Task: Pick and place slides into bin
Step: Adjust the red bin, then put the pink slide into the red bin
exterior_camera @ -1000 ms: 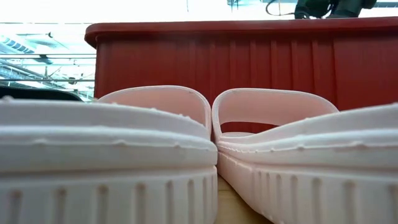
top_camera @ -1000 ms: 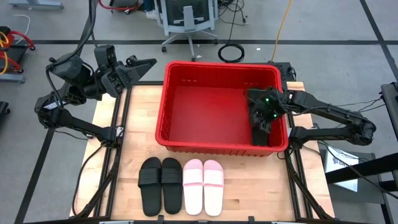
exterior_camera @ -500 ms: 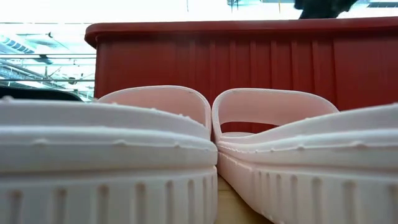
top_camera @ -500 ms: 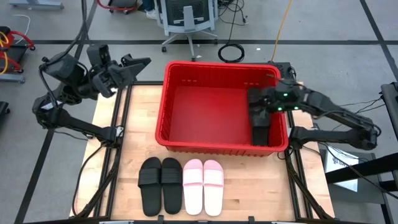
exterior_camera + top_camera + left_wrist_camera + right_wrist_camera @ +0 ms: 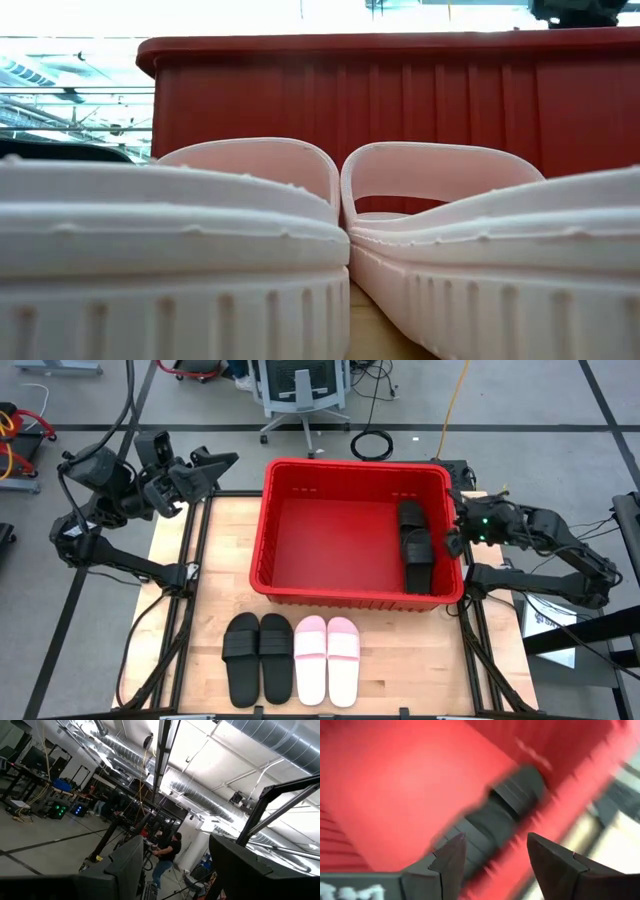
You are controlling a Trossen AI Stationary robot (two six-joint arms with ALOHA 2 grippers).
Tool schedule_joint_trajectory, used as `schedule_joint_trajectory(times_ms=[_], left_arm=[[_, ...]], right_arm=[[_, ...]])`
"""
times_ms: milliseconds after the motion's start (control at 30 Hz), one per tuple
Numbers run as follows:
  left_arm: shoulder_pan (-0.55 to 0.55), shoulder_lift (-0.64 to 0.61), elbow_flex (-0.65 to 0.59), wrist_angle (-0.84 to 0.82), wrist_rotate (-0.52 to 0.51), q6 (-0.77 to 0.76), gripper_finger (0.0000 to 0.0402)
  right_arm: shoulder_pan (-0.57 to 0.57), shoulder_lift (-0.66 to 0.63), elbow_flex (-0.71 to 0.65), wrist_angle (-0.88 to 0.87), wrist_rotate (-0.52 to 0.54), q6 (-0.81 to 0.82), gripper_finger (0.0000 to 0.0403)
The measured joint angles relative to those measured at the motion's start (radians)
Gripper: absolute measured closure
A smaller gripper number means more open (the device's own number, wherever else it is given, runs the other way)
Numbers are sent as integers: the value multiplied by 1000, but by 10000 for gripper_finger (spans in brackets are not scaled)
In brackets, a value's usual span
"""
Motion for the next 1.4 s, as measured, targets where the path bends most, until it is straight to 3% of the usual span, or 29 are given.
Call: schedule_joint_trajectory(times_ms=[400, 833, 1167, 1400], left_arm=[[0, 0, 0, -12, -5, 16, 174], [0, 0, 0, -17, -7, 31, 174], [0, 1, 0, -34, -7, 28, 174], [0, 1, 0, -37, 18, 15, 174]], right_arm=[[0, 22, -1, -233, 207, 160, 236], [-1, 103, -63, -196, 86, 102, 243], [0, 116, -77, 79, 50, 54, 241], [0, 143, -77, -25, 54, 103, 245]])
